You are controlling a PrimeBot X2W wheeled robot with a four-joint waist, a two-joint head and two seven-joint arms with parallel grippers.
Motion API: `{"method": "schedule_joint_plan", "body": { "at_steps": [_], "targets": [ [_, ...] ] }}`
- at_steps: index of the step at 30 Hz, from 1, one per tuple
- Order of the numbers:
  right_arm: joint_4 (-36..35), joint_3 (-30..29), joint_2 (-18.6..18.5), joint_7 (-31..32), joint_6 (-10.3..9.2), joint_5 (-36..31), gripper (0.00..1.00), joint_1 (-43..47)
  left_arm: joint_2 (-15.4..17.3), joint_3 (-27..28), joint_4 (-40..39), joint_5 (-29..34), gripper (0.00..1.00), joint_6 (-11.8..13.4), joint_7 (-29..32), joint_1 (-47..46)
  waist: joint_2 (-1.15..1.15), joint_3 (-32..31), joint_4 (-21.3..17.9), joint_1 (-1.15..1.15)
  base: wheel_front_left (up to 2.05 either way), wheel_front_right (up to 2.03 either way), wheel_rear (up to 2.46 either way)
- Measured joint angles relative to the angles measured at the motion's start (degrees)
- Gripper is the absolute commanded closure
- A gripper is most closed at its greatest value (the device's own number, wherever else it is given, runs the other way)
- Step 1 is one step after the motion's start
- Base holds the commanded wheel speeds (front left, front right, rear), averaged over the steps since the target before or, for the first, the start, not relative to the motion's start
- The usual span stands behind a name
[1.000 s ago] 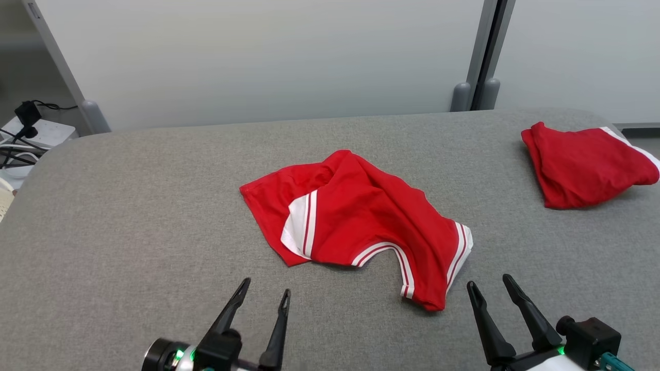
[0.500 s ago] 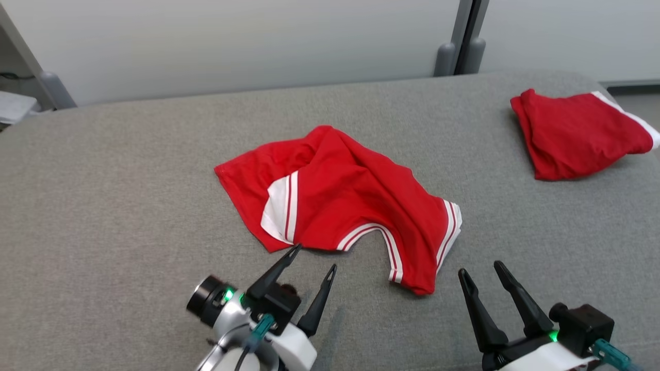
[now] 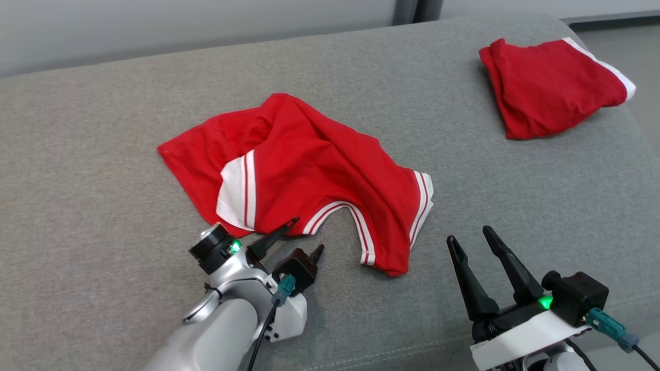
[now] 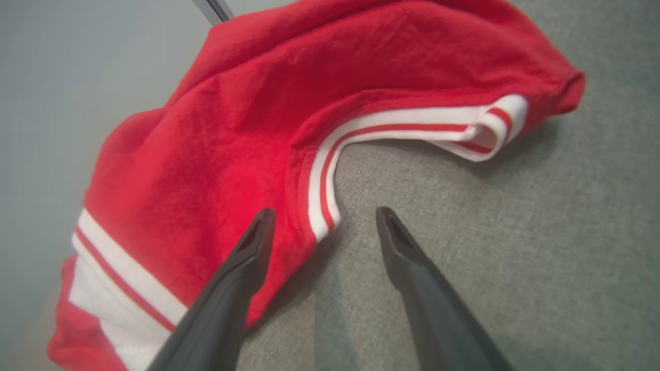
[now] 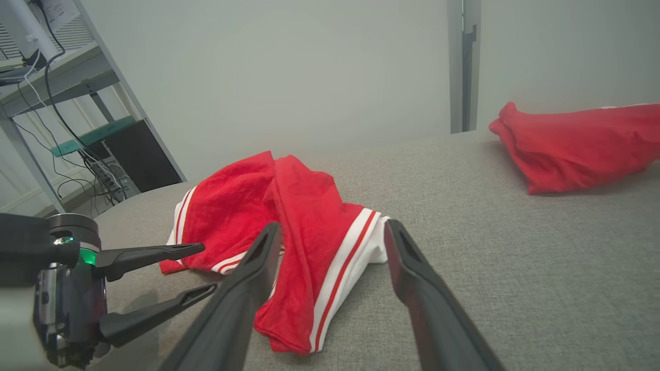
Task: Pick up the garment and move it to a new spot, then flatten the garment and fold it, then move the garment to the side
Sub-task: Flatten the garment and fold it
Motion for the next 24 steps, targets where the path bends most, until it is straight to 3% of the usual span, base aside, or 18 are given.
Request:
{"method": "schedule_joint_plan", "body": {
  "at_steps": [9,10,11,12,18,22,24],
  "targets": [
    [-0.03,0.88,0.05,0.0,0.01,0.43,0.0,-1.53,1.31,-2.42,9.02,0.76,0.03,1.72,-0.01,-6.21,0.0,2.12,-3.06,0.0,0.0,0.0,0.0],
    [-0.04,0.88,0.07,0.0,0.0,0.43,0.0,-1.75,1.3,-2.5,9.81,0.75,0.53,1.72,-0.05,-6.63,0.0,2.23,-3.31,0.0,0.0,0.0,0.0],
    [-0.14,0.86,0.1,0.0,0.0,0.44,0.0,-1.9,1.26,-2.63,10.4,0.7,0.82,1.69,-0.08,-7.02,0.0,2.3,-3.52,0.0,0.0,0.0,0.0],
    [-0.22,0.8,0.12,0.0,0.0,0.48,0.0,-1.99,1.2,-2.63,10.65,0.27,1.0,1.32,-0.08,-7.32,0.0,2.33,-3.71,0.0,0.0,0.0,0.0],
    [-0.12,0.21,0.42,0.0,0.0,0.49,0.0,-2.03,-0.15,0.81,8.44,-8.16,1.0,-3.12,-0.04,-7.79,0.0,1.43,-3.87,0.0,0.0,0.0,0.0],
    [0.57,0.3,0.7,0.0,0.0,0.49,0.0,-1.86,-1.51,3.76,5.88,-20.11,1.0,-6.31,0.01,-7.89,0.0,-0.25,-3.85,0.0,0.0,0.0,0.0],
    [0.9,0.76,0.92,0.0,0.0,0.56,0.0,-1.57,-1.05,1.6,1.38,-31.86,1.0,-6.42,1.66,-7.82,0.0,-1.28,-4.0,0.0,0.0,0.0,0.0]
  ]
}}
